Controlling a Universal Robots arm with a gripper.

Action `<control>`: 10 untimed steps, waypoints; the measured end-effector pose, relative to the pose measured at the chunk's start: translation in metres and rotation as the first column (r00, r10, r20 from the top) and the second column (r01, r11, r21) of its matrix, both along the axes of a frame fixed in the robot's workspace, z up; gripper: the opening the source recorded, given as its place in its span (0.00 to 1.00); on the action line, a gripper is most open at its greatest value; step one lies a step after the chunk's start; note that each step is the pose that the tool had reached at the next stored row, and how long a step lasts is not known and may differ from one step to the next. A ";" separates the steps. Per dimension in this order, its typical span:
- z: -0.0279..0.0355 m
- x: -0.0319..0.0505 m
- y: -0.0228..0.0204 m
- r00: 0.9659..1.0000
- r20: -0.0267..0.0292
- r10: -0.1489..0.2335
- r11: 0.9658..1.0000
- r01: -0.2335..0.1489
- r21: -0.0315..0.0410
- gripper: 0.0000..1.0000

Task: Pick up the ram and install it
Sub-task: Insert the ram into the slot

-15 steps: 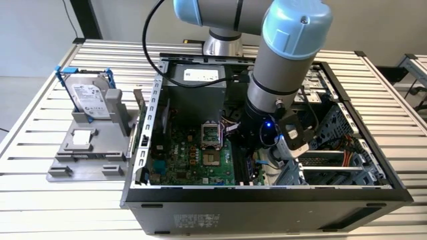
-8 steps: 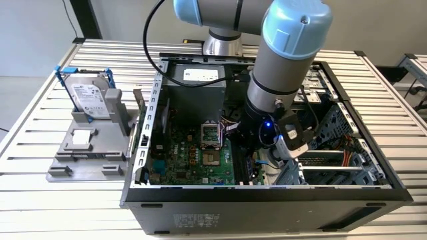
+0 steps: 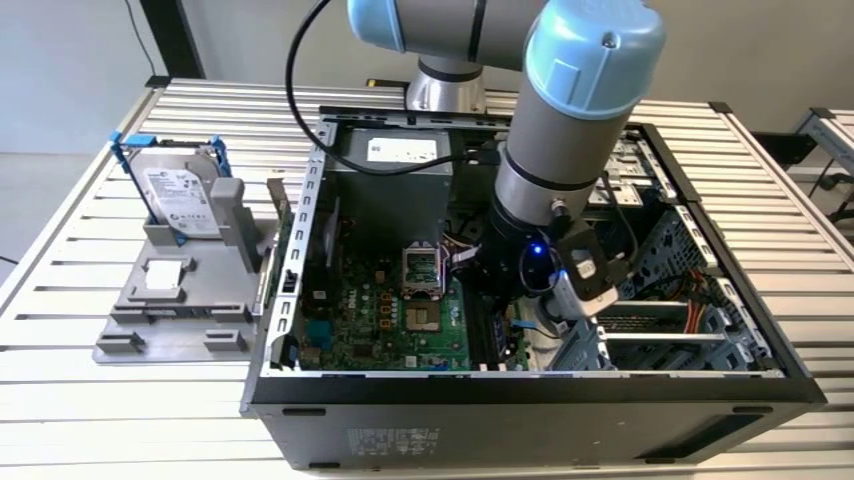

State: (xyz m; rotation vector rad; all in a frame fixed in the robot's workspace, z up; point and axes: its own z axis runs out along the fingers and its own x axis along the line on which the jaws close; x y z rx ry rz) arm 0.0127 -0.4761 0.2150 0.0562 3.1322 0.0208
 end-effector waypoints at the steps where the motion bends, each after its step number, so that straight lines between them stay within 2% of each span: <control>1: 0.0000 0.0000 0.0000 1.000 0.000 0.004 1.000 -0.004 0.000 0.00; 10: -0.0047 0.0000 0.0001 1.000 0.000 0.005 1.000 -0.005 0.000 0.00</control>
